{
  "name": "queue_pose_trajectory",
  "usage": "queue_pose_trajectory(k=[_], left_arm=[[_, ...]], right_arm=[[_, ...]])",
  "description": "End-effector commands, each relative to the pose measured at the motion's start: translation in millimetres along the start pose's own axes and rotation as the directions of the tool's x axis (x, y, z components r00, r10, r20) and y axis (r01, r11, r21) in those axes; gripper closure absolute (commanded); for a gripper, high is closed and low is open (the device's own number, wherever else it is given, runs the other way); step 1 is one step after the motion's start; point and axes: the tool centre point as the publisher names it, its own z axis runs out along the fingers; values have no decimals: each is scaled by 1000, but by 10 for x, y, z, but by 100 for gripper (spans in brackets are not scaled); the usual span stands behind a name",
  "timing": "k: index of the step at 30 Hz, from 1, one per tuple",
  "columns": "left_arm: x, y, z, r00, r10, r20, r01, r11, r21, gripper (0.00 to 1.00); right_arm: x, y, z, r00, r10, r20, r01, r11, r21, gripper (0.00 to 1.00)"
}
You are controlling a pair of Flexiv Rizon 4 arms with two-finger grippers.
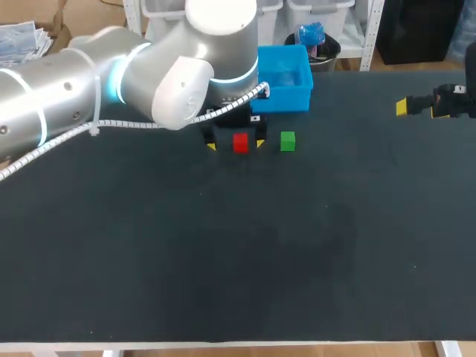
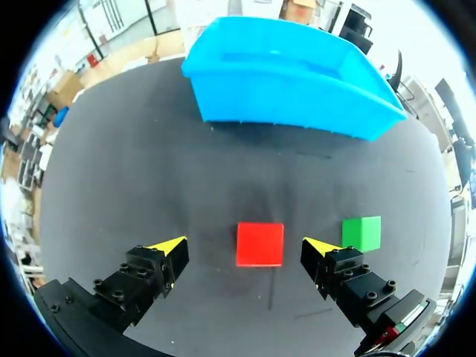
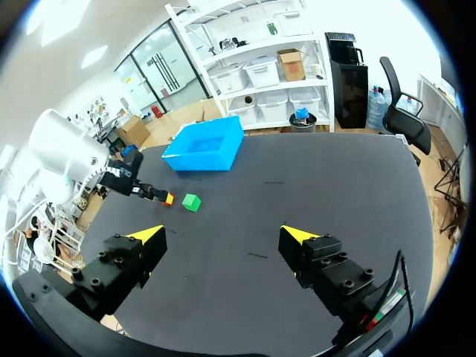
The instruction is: Use the left arm to pick the red cube and place it into the blue plastic box first, then use the right arm to grasp the green cube and put it into the same blue plastic box after the first action is fully finished.
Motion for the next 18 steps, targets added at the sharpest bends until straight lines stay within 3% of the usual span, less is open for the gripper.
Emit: queue_pose_trajectory(k=[1, 3, 4, 5, 6, 7, 18], left_arm=[[-36, -14, 23, 1000, 5, -6, -5, 1000, -2, 0], [-35, -12, 30, 1000, 8, -5, -8, 1000, -3, 0], [-35, -10, 35, 1000, 8, -4, -8, 1000, -3, 56], [-35, -8, 39, 1000, 7, -5, -7, 1000, -2, 65], [-35, -8, 41, 1000, 6, -5, -6, 1000, -2, 86], [-35, -8, 42, 1000, 6, -3, -6, 1000, -3, 100], [-30, -4, 45, 1000, 6, 3, -6, 1000, -1, 100]], right_arm=[[4, -5, -2, 1000, -1, 0, 1, 1000, -1, 0], [4, -5, -2, 1000, -1, 0, 1, 1000, -1, 0], [4, -5, -2, 1000, -1, 0, 1, 1000, -1, 0], [4, -5, -2, 1000, -1, 0, 1, 1000, -1, 0], [4, -5, -2, 1000, -1, 0, 1, 1000, -1, 0], [4, -5, -2, 1000, -1, 0, 1, 1000, -1, 0], [4, -5, -2, 1000, -1, 0, 1, 1000, -1, 0]])
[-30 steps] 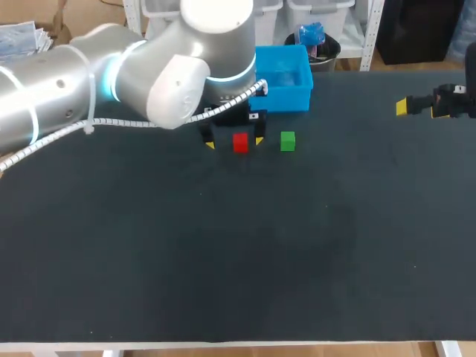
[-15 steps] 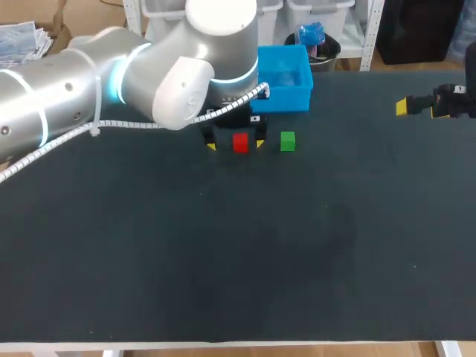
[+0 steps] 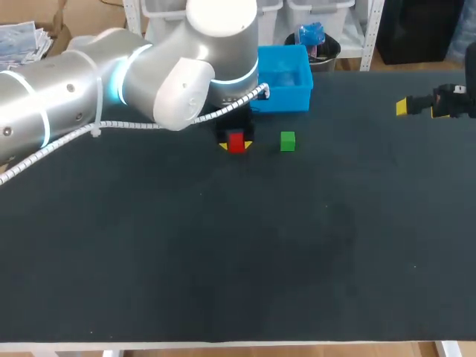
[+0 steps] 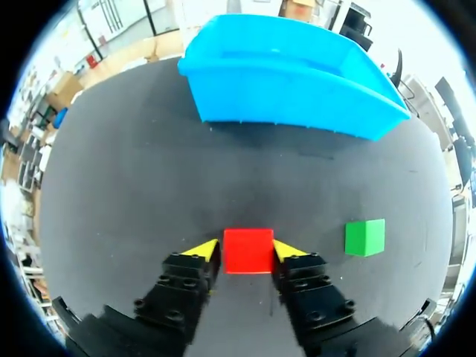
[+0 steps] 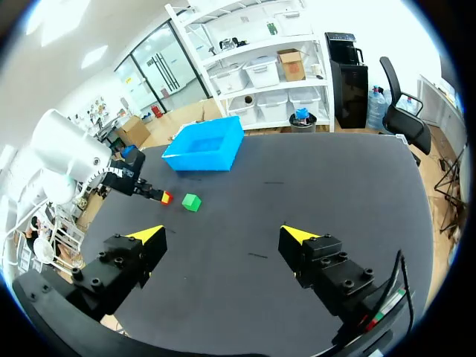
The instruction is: Use the left arm to pick the red cube and place it into the blue plastic box first, then use the right arm to grasp the green cube and put it into the same blue plastic box after the first action is fully finished.
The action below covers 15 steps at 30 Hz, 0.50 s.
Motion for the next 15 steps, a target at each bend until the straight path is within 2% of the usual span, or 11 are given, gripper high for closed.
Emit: queue_pose_trajectory(k=[1, 7, 15], left_arm=[[-9, -4, -2, 1000, 3, 3, -3, 1000, 0, 100], [-4, -13, -27, 1000, 9, 16, -9, 1000, 5, 100], [-61, -46, -319, 998, 27, 55, -27, 1000, 7, 100]], right_arm=[[4, -5, -2, 1000, -1, 0, 1, 1000, -1, 0], [4, -5, -2, 1000, -1, 0, 1, 1000, -1, 0], [4, -5, -2, 1000, -1, 0, 1, 1000, -1, 0]])
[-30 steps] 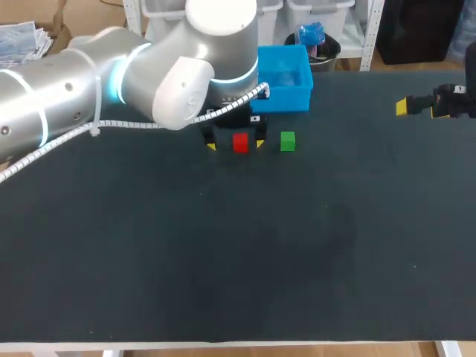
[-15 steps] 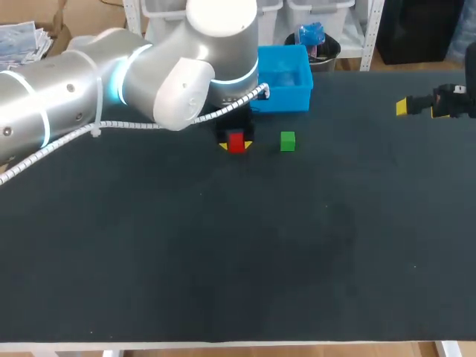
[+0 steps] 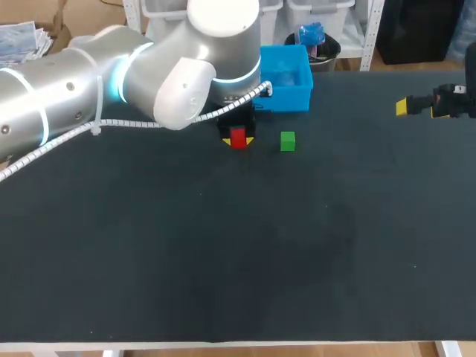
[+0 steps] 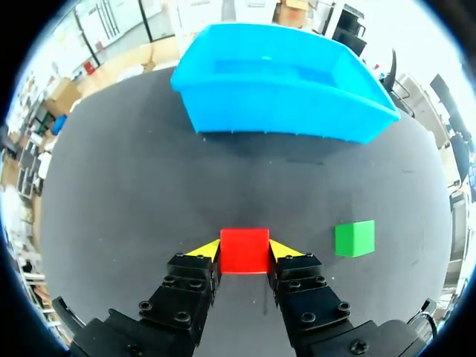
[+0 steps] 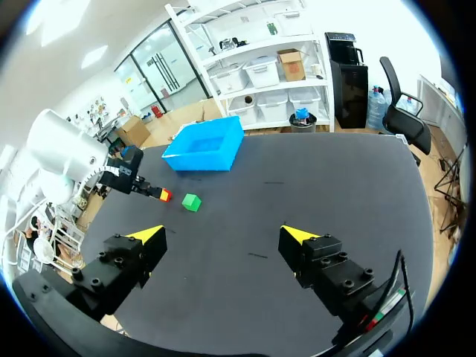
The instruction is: Use the left arm to pick the red cube and place it into the blue plastic box first, then use the right arm to grasp the green cube and put it into the same blue plastic box after the first action is fully finished.
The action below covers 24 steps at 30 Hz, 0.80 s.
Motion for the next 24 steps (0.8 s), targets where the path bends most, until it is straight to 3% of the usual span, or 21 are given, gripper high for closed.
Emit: queue_pose_trajectory(k=[1, 13, 20, 24], left_arm=[[-7, 20, -246, 1000, 3, 22, -3, 1000, -1, 100], [-161, 11, -862, 994, 10, 112, -14, 999, 31, 100], [-188, 44, -992, 990, 30, 135, -34, 999, 22, 100], [-250, 99, -1084, 978, 55, 202, -69, 996, 64, 100]], right_arm=[[4, -5, -2, 1000, -1, 0, 1, 1000, -1, 0], [4, -5, -2, 1000, -1, 0, 1, 1000, -1, 0], [4, -5, -2, 1000, -1, 0, 1, 1000, -1, 0], [4, -5, -2, 1000, -1, 0, 1, 1000, -1, 0]])
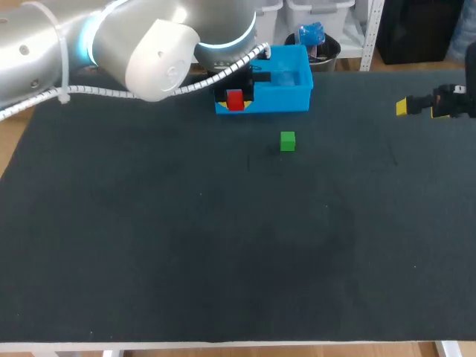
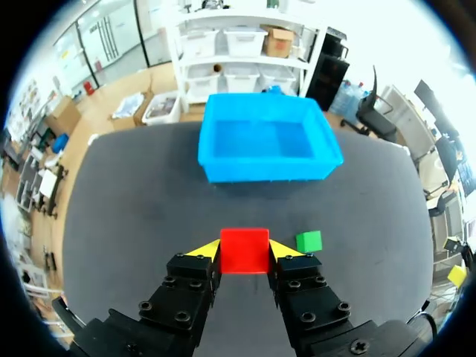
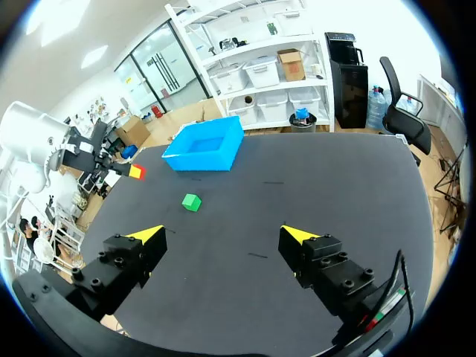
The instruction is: Use the left arm to pick the red cube and place it into the blue plastic box first, then use the right arm to grasp the green cube and put it into the same blue plastic box after the first action is fully finished.
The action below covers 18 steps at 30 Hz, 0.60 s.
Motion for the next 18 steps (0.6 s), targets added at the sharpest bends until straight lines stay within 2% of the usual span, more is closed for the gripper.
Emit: queue_pose_trajectory(k=[1, 4, 10, 18], left_arm=[[-4, 103, -111, 997, 32, 72, -37, 998, 60, 100], [-58, 140, -173, 988, 83, 129, -99, 988, 120, 100], [-165, 209, -263, 964, 156, 214, -198, 962, 188, 100], [-248, 271, -324, 953, 167, 254, -217, 959, 183, 100]], right_arm=[[4, -5, -2, 1000, -1, 0, 1, 1000, -1, 0], [4, -5, -2, 1000, -1, 0, 1, 1000, -1, 0], [4, -5, -2, 1000, -1, 0, 1, 1000, -1, 0], [4, -5, -2, 1000, -1, 0, 1, 1000, -1, 0]])
